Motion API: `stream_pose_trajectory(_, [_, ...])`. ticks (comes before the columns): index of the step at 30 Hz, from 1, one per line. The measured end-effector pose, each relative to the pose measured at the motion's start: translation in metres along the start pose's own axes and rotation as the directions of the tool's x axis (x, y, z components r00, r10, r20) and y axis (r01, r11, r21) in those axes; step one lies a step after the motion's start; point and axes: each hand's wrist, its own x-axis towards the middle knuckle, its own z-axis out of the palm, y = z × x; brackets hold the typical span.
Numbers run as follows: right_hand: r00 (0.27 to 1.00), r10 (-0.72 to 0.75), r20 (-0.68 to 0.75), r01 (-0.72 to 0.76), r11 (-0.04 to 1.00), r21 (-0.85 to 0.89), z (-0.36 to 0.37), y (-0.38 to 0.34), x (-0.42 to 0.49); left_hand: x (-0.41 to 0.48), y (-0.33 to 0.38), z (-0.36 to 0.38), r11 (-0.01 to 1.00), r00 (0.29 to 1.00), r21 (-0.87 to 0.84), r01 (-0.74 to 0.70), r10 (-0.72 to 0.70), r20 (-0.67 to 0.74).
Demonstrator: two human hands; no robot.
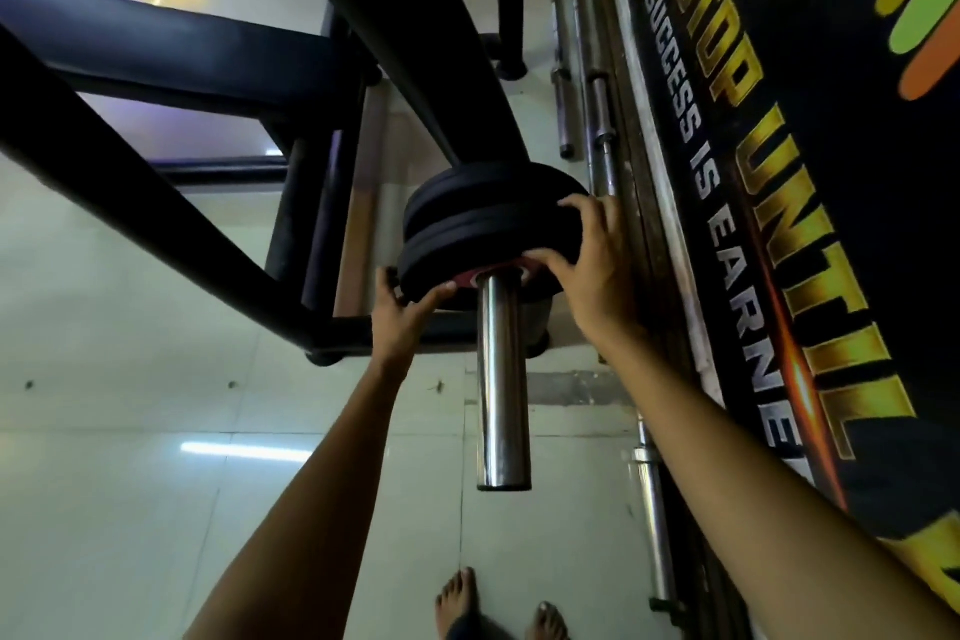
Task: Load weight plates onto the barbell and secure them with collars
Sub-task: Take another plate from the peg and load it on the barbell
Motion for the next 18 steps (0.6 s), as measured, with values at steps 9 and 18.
stream_pose_trajectory(9, [0.973,0.1,0.209,-0.141,0.971,0.192,-0.025,0.03,-0.053,-0.034,0.008,-0.027,0.948,0.991,0.301,-0.107,0.079,0.105])
stream_pose_trajectory(18, [0.958,0.144,0.248,-0.217,0.93,0.297,-0.045,0.017,-0.141,-0.129,0.0,-0.045,0.987,0.994,0.154,-0.041,0.024,0.109])
